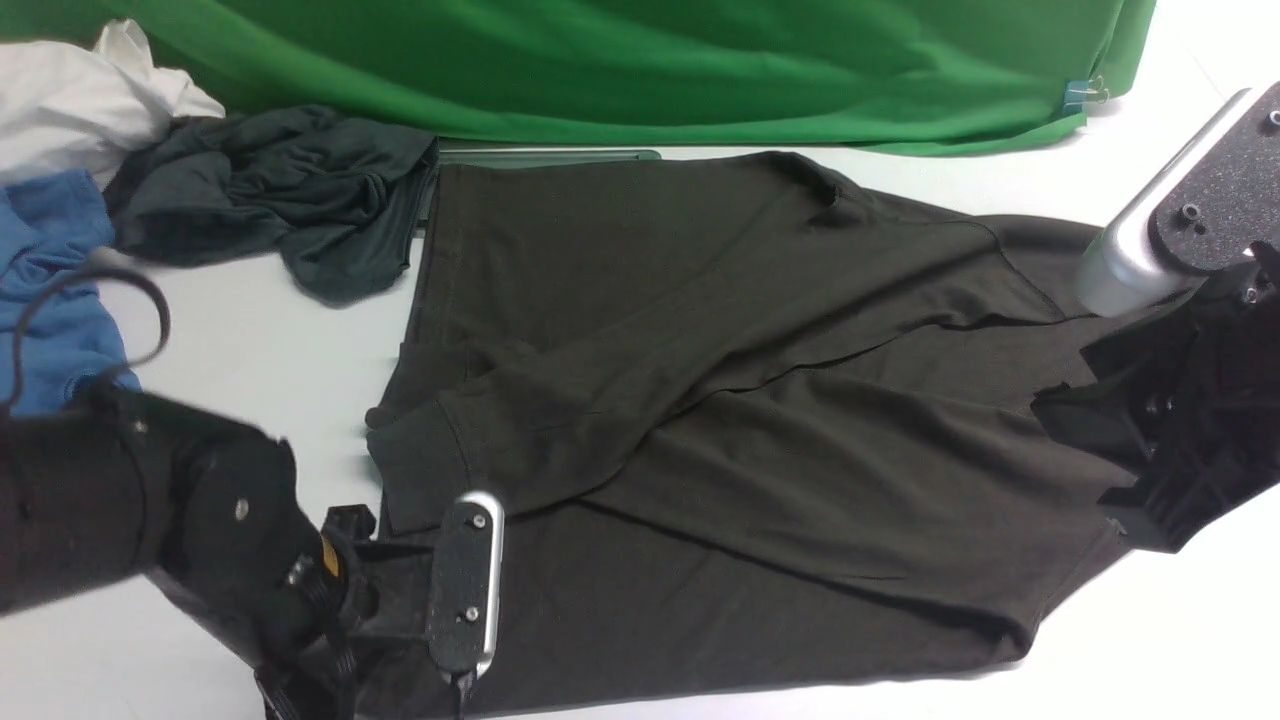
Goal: Fold a long-sleeved shirt on a white desktop.
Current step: 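Grasp the near edge of the shirt at its hem and shoulder corners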
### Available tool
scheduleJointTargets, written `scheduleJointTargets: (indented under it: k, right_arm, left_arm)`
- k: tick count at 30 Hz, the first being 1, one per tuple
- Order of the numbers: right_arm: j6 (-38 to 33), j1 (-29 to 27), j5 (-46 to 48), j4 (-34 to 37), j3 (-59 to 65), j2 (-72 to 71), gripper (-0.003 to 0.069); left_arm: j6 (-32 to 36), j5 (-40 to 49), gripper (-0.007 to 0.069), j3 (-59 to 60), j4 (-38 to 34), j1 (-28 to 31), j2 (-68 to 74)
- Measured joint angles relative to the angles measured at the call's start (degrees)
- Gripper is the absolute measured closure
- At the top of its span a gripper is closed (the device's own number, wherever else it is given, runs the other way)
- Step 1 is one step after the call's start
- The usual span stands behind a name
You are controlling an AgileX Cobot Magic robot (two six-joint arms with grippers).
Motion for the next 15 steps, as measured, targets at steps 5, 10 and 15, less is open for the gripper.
scheduleJointTargets:
  k: [5,10,15]
  right_arm:
    - [-0.2,0.0,0.0,0.1,0.0,0.0,0.0365]
    - [-0.3,0.0,0.0,0.1,0.0,0.0,0.0365]
    - [-0.4,0.0,0.0,0.1,0.0,0.0,0.0365]
  left_arm:
    - [-1.0,-2.3,0.0185,0.8,4.0,0.0,0.3]
    - [-3.5,-2.1,0.0300,0.8,4.4,0.0,0.8]
    - [-10.3,-1.7,0.0557,0.3,4.4,0.0,-0.6]
